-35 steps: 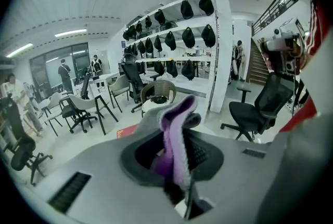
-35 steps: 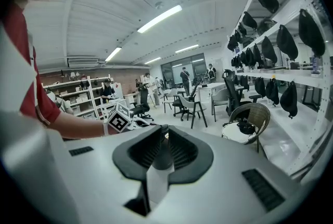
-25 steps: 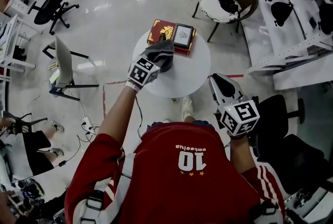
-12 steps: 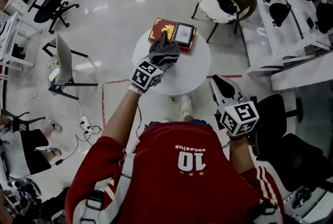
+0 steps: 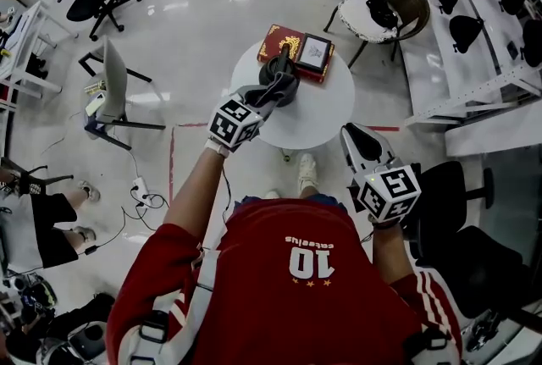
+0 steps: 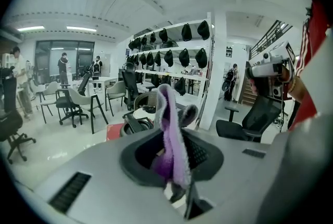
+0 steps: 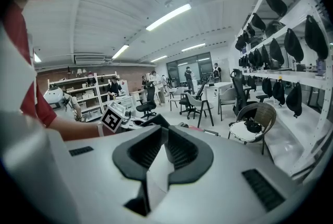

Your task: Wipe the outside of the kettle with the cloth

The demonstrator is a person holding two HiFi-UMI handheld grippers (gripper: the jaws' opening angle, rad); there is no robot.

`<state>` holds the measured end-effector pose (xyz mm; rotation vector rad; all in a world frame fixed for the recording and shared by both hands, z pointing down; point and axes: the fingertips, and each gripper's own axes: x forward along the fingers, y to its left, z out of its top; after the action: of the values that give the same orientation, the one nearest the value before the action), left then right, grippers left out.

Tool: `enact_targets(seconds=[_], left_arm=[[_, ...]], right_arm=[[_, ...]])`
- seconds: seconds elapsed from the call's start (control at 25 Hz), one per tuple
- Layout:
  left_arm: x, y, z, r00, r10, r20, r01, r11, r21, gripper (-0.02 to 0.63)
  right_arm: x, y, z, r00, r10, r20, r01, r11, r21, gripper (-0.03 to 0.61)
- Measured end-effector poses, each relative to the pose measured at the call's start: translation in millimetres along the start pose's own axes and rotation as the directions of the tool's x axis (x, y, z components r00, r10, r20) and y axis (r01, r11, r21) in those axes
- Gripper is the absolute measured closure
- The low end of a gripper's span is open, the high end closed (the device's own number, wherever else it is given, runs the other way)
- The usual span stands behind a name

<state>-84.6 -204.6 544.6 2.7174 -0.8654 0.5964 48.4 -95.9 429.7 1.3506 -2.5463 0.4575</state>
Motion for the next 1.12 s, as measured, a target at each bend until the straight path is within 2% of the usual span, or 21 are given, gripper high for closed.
enact_targets(seconds=[0.24,0.52,0.8,1.12], left_arm=[[-30,26,4,0.997,0.069,0.039,-0.068,0.997,-0.025,0.551],[-43,70,8,0.985,0.168,0.025,-0.168,0.986,-0.012,0.551],[-18,109,6,0.986,0.165,-0.026,-0.166,0.986,-0.026,0.551],[30,133,2,0.985,0.137,-0.101,-0.140,0.990,-0.022,0.551]], right_arm=[[8,12,-1,1.000,0.025,-0.006,-0.025,1.000,-0.007,0.526],[16,8,0,0.999,0.030,-0.013,-0.030,1.000,-0.009,0.526],[21,-9,1,1.000,0.009,-0.024,-0.010,1.000,-0.009,0.526],[23,-44,3,0.999,-0.035,-0.037,0.036,0.999,0.008,0.526]])
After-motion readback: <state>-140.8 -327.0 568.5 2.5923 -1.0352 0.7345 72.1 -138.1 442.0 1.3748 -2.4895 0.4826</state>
